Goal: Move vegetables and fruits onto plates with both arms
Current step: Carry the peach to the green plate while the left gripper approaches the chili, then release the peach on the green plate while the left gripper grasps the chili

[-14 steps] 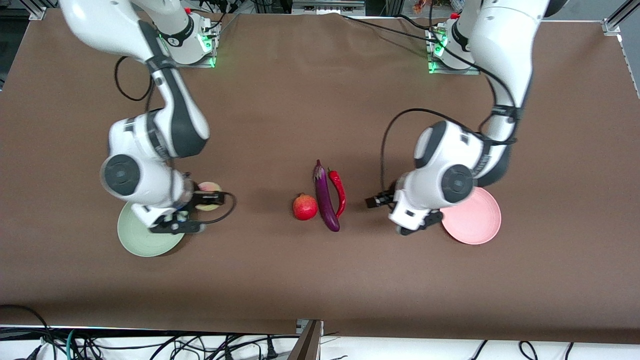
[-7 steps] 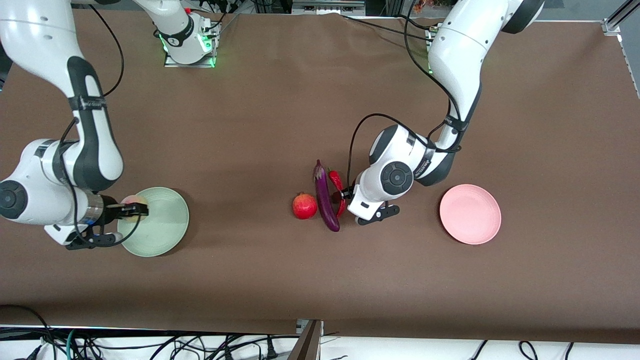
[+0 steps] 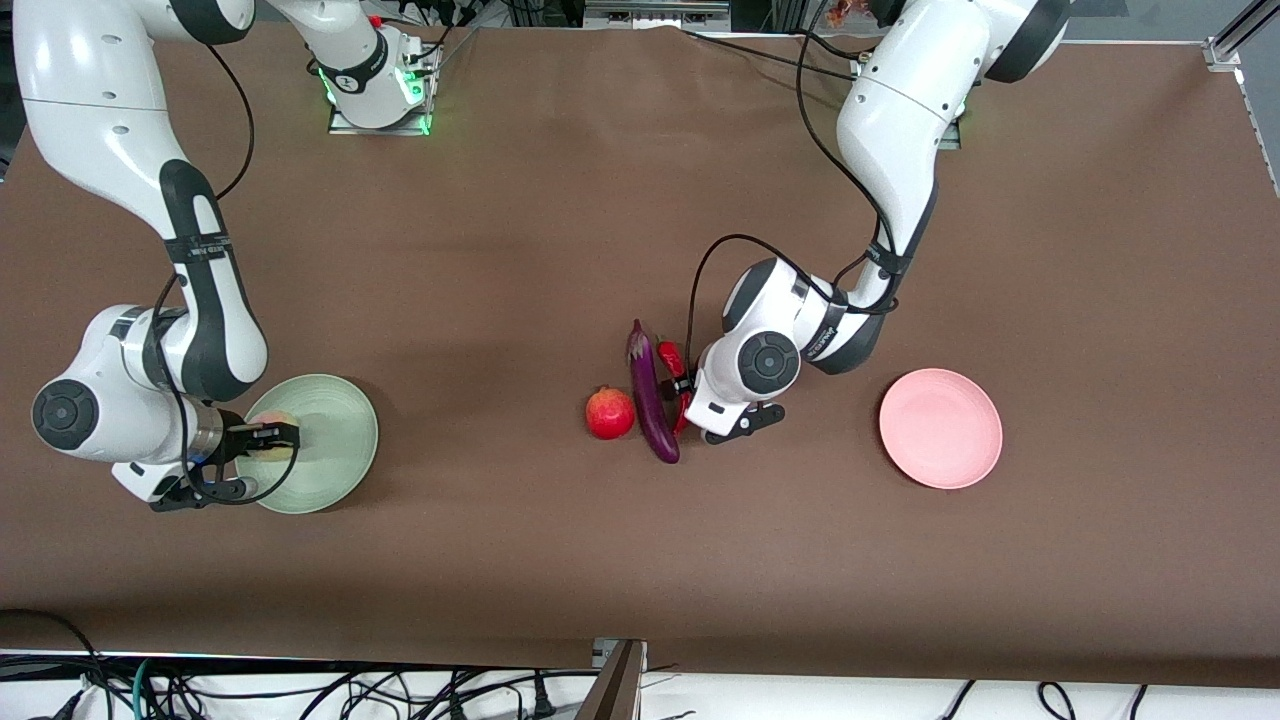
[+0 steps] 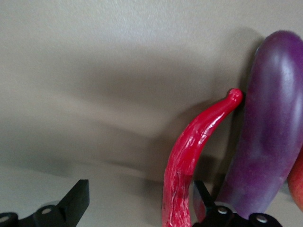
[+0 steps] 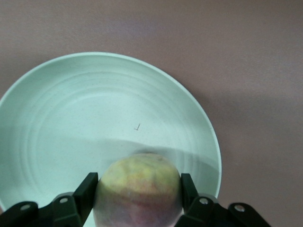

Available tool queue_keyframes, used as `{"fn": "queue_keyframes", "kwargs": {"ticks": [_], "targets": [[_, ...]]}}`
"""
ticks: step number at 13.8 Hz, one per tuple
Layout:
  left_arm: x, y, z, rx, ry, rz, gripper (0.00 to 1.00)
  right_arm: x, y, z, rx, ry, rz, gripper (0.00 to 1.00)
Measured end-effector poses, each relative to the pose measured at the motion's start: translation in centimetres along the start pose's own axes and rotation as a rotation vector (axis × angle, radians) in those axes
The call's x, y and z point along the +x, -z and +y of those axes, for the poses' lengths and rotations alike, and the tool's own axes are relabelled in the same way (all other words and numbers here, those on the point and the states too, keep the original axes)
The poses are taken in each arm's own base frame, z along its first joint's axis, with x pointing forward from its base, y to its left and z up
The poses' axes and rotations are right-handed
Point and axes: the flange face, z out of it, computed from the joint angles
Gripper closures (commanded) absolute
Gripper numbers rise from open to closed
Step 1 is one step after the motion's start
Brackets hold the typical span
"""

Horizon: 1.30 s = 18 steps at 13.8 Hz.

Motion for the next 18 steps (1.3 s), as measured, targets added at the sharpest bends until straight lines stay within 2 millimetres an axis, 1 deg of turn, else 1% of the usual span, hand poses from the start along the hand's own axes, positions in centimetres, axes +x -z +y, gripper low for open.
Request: {"fn": "queue_keyframes", "kwargs": {"ticks": [1,2,3,4,5,6,7,8,9,10,11,12,13,15,17,18], "targets": [[-0.1,-0.1,0.1,0.001,0.001,0.000,0.04,0.0,-0.3,0.1,-0.001,-0.001,0.003,0.74],[-0.2,-0.1,0.2,0.001,0.002,0.000,0.04,0.1,-0.6,0.1,-0.003,-0.001,0.005,0.64],[-0.2,0.0,0.2,-0.001,0.004,0.001,0.04,0.2,-0.8,0.1,-0.004,-0.001,0.010,0.19],[-0.2,0.1,0.3,-0.005,0.010,0.006,0.06,0.2,-1.0,0.2,-0.006,-0.001,0.015,0.00],[0.0,0.2,0.4,-0.016,0.017,0.016,0.11,0.3,-1.0,0.2,-0.006,-0.001,0.018,0.00],[0.0,0.2,0.5,-0.024,0.024,0.024,0.18,0.4,-0.7,0.2,-0.008,-0.002,0.026,0.00],[-0.1,0.0,0.6,-0.024,0.032,0.025,0.26,0.6,0.1,0.3,-0.012,-0.001,0.040,0.00],[-0.5,-0.5,0.8,-0.020,0.030,0.022,0.30,0.9,1.4,0.2,-0.015,0.000,0.061,0.00],[-0.9,-1.0,1.1,-0.015,0.027,0.020,0.38,1.1,3.0,-0.1,-0.015,0.004,0.078,0.00],[-1.3,-1.5,1.4,-0.011,0.024,0.019,0.47,1.2,4.6,-0.6,-0.012,0.012,0.091,0.00],[-1.4,-1.9,1.5,-0.008,0.024,0.018,0.60,1.3,6.0,-1.5,-0.004,0.023,0.102,0.00],[-1.5,-2.1,1.5,-0.006,0.025,0.018,0.76,1.5,7.2,-2.9,0.011,0.038,0.106,0.00],[-1.3,-1.9,1.5,-0.008,0.025,0.021,0.85,1.8,8.2,-4.6,0.030,0.045,0.105,0.00],[-1.2,-1.6,1.5,-0.011,0.026,0.025,0.86,2.5,8.9,-8.1,0.062,0.030,0.110,0.00],[-0.9,-1.4,1.4,-0.015,0.022,0.030,0.95,2.9,8.9,-12.2,0.081,-0.010,0.105,0.00],[-0.5,-1.2,1.2,-0.016,0.008,0.036,1.00,3.0,8.7,-14.7,0.085,-0.032,0.098,0.00]]}}
